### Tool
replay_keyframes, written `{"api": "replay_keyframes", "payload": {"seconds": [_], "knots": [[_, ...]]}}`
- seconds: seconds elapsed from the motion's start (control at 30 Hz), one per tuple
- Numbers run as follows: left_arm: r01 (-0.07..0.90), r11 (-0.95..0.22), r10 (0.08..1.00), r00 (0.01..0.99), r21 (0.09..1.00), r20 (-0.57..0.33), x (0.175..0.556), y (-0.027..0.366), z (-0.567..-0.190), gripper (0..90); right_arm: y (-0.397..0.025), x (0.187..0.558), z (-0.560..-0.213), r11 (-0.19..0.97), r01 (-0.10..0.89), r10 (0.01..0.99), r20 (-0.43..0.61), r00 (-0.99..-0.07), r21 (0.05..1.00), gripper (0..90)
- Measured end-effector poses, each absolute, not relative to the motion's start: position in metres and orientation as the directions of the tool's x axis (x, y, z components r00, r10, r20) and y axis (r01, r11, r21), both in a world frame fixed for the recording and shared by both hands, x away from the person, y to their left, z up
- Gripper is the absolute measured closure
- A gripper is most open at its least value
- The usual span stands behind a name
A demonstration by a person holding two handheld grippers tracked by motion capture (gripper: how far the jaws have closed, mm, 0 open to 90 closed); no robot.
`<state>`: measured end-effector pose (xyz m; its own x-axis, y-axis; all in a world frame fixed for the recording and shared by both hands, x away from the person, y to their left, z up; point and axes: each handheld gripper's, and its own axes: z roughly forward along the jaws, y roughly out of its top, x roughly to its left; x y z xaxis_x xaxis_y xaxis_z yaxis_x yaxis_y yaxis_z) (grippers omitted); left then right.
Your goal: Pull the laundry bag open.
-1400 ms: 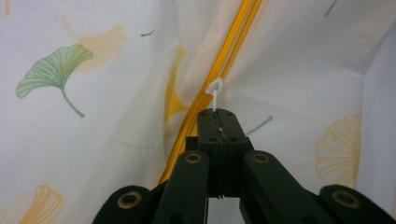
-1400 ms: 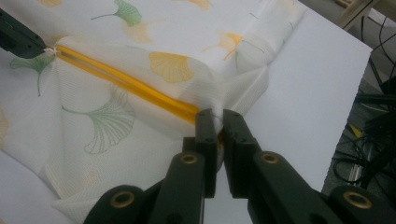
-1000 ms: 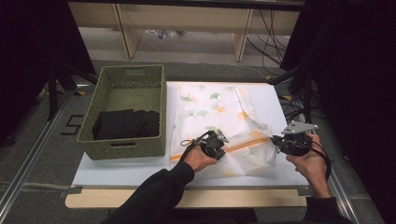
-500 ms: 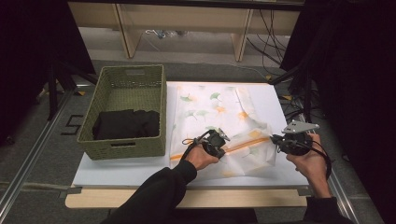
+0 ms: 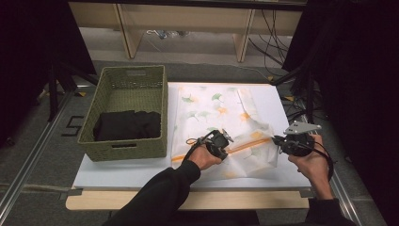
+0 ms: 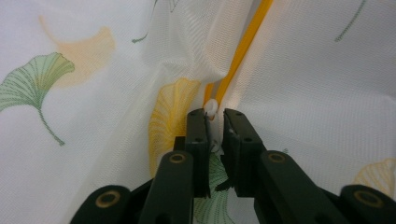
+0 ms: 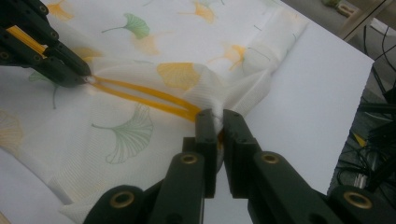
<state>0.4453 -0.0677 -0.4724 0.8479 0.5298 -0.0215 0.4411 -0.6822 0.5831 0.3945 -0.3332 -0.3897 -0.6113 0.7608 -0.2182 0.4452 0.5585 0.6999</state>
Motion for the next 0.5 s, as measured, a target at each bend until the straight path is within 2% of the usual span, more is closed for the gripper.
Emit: {"api": "replay_keyframes", "payload": {"seconds": [0.23,0.33,0.47,0.5], "knots": [[0.424,-0.716,0.528,0.849,0.555,0.032,0.4442,-0.0635,-0.4693,75.9,-0.3340,0.3955,-0.3905,0.565,0.438,0.754,-0.223,-0.617,0.699,86.3],[0.436,-0.701,0.538,0.843,0.564,0.016,0.4444,-0.0662,-0.4711,79.3,-0.3333,0.3952,-0.3901,0.561,0.442,0.758,-0.219,-0.614,0.700,86.3],[0.414,-0.739,0.505,0.863,0.532,0.029,0.4475,-0.0687,-0.4680,83.6,-0.3323,0.3947,-0.3890,0.558,0.443,0.760,-0.217,-0.613,0.702,86.3],[0.432,-0.718,0.517,0.856,0.546,0.001,0.4488,-0.0712,-0.4686,84.7,-0.3316,0.3954,-0.3888,0.562,0.432,0.755,-0.224,-0.616,0.705,86.3]]}}
